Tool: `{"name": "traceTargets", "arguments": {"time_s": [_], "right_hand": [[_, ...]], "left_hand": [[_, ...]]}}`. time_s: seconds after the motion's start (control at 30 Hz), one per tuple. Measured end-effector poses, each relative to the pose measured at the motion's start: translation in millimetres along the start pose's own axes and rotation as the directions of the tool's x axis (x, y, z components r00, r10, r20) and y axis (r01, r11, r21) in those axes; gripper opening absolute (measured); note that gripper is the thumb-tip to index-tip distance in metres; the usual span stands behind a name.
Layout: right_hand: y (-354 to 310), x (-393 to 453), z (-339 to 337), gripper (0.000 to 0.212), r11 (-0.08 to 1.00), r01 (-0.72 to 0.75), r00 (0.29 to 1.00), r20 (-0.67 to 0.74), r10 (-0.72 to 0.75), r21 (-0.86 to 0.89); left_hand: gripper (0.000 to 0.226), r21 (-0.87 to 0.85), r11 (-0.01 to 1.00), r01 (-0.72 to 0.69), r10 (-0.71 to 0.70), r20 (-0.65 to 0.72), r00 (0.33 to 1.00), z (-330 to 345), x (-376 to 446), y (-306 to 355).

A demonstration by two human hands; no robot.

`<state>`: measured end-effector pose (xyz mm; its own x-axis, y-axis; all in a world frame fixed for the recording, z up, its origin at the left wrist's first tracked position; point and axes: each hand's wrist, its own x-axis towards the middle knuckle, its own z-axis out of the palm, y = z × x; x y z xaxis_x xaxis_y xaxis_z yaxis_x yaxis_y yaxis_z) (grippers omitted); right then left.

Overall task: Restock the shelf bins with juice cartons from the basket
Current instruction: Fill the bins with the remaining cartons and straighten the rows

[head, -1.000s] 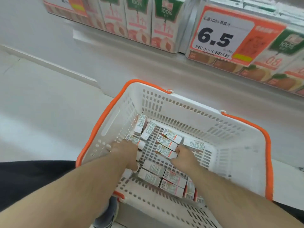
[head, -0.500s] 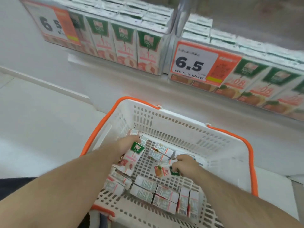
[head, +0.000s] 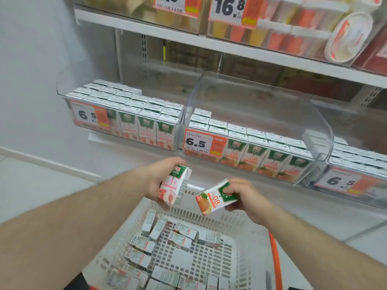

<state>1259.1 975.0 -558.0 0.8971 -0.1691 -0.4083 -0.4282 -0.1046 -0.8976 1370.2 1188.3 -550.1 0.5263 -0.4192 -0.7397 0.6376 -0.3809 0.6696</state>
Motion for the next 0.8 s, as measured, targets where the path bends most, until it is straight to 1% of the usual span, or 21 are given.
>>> {"name": "traceTargets", "arguments": {"time_s": [0.1,0.2,0.23,0.3,0.33,0.4,0.47,0.5,0.57,0.6,0.67,0.7,0.73,0.77,0.8], "right_hand": [[-31.6,-12.0,-7.0,0.031,0.991,0.113,0.994,-0.008,-0.113,-0.070],[-54.7,-20.4,-10.3,0.040,0.974,0.203,0.979,-0.016,-0.206,-0.098],[-60.8,-22.9,-10.4,0.037,0.969,0.230,0.973,-0.016,-0.232,-0.094],[-70.5,-26.2,-9.7,0.024,0.954,0.284,0.958,-0.005,-0.285,-0.096],[-74.7,-27.0,-8.7,0.019,0.942,0.314,0.949,0.003,-0.316,-0.116],[-80.5,-25.6,-6.9,0.015,0.906,0.377,0.924,0.007,-0.383,-0.191],[-85.4,-23.2,-4.0,0.012,0.871,0.419,0.900,-0.011,-0.437,-0.257],[-86.6,-22.5,-2.3,0.015,0.856,0.436,0.888,-0.024,-0.460,-0.278],[-85.9,-22.4,1.2,0.022,0.834,0.460,0.866,-0.053,-0.497,-0.305],[-84.4,-22.6,2.4,0.025,0.823,0.474,0.854,-0.062,-0.516,-0.313],[-82.8,-23.7,4.7,0.030,0.804,0.498,0.832,-0.081,-0.548,-0.324],[-83.1,-24.2,5.6,0.032,0.795,0.510,0.821,-0.091,-0.564,-0.329],[-83.8,-24.6,6.2,0.034,0.784,0.524,0.807,-0.101,-0.583,-0.333],[-84.9,-25.2,6.7,0.037,0.772,0.540,0.793,-0.107,-0.600,-0.335],[-86.0,-26.2,7.4,0.041,0.761,0.554,0.779,-0.111,-0.617,-0.338]], "left_hand": [[0.023,-0.008,0.991,-0.135,0.135,-0.011,0.991,2.2,-19.4,20.3],[0.020,0.051,0.975,-0.216,0.217,-0.012,0.976,4.4,-33.9,30.9],[0.018,0.066,0.969,-0.239,0.239,-0.004,0.971,6.7,-38.0,32.9],[0.014,0.106,0.946,-0.308,0.309,0.005,0.951,13.1,-44.9,35.1],[0.019,0.159,0.920,-0.357,0.362,-0.002,0.932,14.8,-45.2,35.1],[0.029,0.323,0.831,-0.452,0.470,0.027,0.882,17.5,-47.1,35.7],[0.029,0.486,0.706,-0.516,0.535,0.112,0.838,17.0,-48.1,36.0],[0.029,0.558,0.642,-0.526,0.546,0.150,0.824,16.1,-47.9,34.4],[0.045,0.672,0.517,-0.530,0.575,0.185,0.797,16.4,-47.4,31.4],[0.049,0.697,0.473,-0.539,0.607,0.186,0.773,18.2,-46.7,30.1],[0.039,0.708,0.432,-0.559,0.680,0.152,0.717,23.3,-46.5,28.8],[0.032,0.707,0.430,-0.561,0.714,0.115,0.691,25.3,-46.9,29.6],[0.030,0.711,0.426,-0.559,0.741,0.080,0.666,26.4,-47.6,31.1],[0.036,0.728,0.406,-0.552,0.767,0.058,0.640,26.7,-49.3,32.7],[0.047,0.758,0.366,-0.540,0.793,0.049,0.607,26.3,-50.6,34.3]]}}
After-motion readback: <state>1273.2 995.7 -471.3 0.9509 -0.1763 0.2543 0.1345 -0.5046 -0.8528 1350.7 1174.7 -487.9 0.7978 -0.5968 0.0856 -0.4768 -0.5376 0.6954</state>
